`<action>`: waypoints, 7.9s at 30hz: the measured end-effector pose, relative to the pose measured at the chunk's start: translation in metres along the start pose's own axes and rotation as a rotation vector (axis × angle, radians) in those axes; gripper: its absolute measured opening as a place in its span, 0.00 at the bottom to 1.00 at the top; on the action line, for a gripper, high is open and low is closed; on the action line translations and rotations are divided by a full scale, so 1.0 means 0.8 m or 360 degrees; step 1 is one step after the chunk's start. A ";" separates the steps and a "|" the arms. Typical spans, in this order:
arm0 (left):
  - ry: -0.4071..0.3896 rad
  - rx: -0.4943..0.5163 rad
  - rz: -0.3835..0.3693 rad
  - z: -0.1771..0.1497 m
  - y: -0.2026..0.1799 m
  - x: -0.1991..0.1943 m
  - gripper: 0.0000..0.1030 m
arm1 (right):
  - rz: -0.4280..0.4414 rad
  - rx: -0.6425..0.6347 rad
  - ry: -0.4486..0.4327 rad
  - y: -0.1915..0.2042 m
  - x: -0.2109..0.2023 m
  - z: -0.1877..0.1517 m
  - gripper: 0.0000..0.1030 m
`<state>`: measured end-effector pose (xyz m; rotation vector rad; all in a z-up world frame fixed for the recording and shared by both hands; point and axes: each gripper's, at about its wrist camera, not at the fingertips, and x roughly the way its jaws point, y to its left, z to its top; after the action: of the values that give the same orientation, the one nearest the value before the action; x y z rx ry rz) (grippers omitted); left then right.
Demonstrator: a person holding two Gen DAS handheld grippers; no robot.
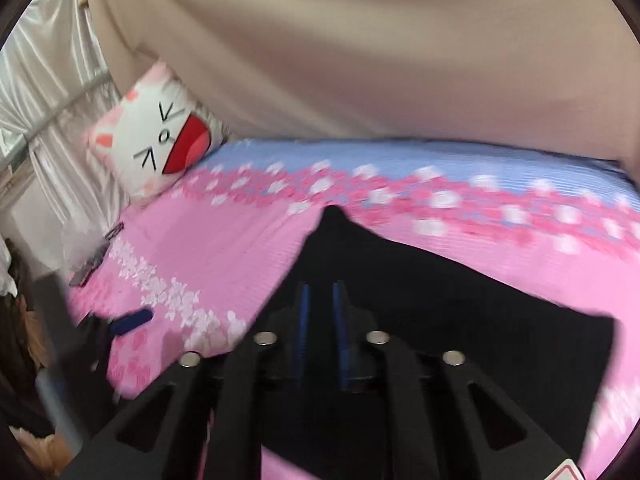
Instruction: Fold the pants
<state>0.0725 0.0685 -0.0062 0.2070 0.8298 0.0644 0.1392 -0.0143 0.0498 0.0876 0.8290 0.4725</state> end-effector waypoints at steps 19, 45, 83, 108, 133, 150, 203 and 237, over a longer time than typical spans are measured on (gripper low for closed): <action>0.0045 -0.0086 -0.0138 0.004 0.018 0.000 0.95 | -0.0212 0.0133 -0.0103 -0.032 -0.012 -0.012 0.17; 0.0075 -0.0025 -0.0222 0.008 -0.050 -0.023 0.95 | -0.0585 0.0469 -0.0230 -0.116 -0.171 -0.192 0.31; 0.0262 -0.0252 -0.0451 0.005 -0.024 0.037 0.96 | -0.0431 0.0559 -0.0036 -0.157 -0.161 -0.240 0.47; 0.0239 -0.0254 -0.0504 -0.040 -0.015 -0.017 0.85 | -0.0610 0.0764 -0.0160 -0.171 -0.237 -0.270 0.21; 0.0296 -0.0224 -0.0611 -0.035 0.004 -0.024 0.78 | -0.0330 0.0916 -0.0078 -0.149 -0.200 -0.283 0.25; 0.0069 -0.0073 -0.0350 -0.016 -0.030 -0.044 0.95 | -0.0766 0.0286 -0.0117 -0.068 -0.218 -0.174 0.29; -0.0003 -0.0183 -0.0129 -0.020 0.048 -0.040 0.95 | -0.0401 0.0356 -0.0089 -0.095 -0.078 -0.086 0.18; 0.0080 0.0129 -0.0129 -0.019 -0.093 -0.043 0.95 | -0.0573 0.0285 -0.0182 -0.081 -0.188 -0.219 0.33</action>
<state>0.0360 -0.0064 -0.0065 0.2484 0.8907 -0.0403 -0.0516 -0.1565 0.0181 0.1265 0.7536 0.0535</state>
